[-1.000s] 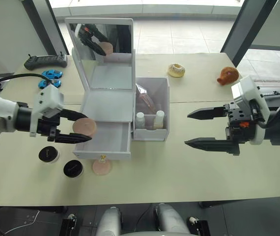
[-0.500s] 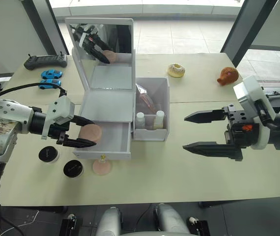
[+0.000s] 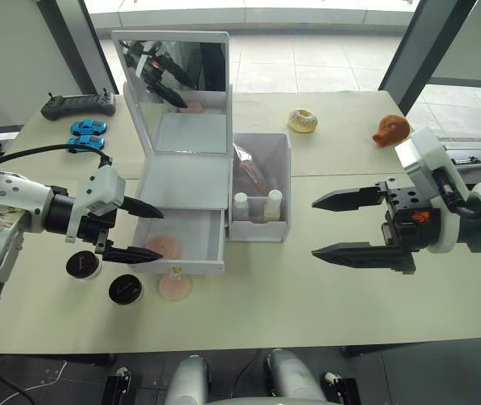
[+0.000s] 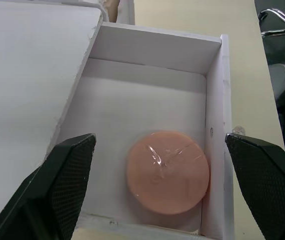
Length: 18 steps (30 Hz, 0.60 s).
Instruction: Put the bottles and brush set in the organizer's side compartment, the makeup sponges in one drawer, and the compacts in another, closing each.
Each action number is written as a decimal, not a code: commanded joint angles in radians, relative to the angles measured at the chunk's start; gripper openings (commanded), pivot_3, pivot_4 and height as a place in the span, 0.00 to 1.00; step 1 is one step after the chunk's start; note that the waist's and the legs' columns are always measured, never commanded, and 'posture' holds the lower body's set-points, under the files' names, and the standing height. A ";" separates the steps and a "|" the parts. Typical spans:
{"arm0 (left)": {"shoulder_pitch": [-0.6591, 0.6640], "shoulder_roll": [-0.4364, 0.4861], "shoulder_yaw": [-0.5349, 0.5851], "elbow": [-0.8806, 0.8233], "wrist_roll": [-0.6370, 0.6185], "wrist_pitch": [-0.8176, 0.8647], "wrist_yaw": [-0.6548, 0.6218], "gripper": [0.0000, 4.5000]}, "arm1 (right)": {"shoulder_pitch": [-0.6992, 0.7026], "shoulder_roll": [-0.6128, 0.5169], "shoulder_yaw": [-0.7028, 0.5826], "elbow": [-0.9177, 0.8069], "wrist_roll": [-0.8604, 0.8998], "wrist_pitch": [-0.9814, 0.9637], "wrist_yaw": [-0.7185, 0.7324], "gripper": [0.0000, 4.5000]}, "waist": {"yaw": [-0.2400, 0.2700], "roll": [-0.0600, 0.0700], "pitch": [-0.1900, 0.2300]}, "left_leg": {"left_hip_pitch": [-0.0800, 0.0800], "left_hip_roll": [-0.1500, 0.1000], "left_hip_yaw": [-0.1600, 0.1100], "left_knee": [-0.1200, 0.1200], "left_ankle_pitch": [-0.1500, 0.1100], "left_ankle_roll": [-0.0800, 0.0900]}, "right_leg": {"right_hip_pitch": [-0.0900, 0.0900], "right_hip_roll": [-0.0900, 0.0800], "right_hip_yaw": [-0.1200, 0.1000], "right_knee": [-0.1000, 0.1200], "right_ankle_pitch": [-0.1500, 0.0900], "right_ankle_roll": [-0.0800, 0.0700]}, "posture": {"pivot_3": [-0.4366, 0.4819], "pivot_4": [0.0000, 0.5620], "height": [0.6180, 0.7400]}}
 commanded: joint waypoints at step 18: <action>0.321 0.060 0.618 0.662 0.047 -0.275 0.226 0.99 | 0.316 -0.117 -0.123 0.583 -0.497 -0.454 0.278 1.00 | 0.002 0.000 0.000 | 0.002 0.000 0.002 0.000 -0.001 0.001 | 0.000 -0.002 -0.001 0.001 0.003 -0.005 | 0.48 0.27 1.00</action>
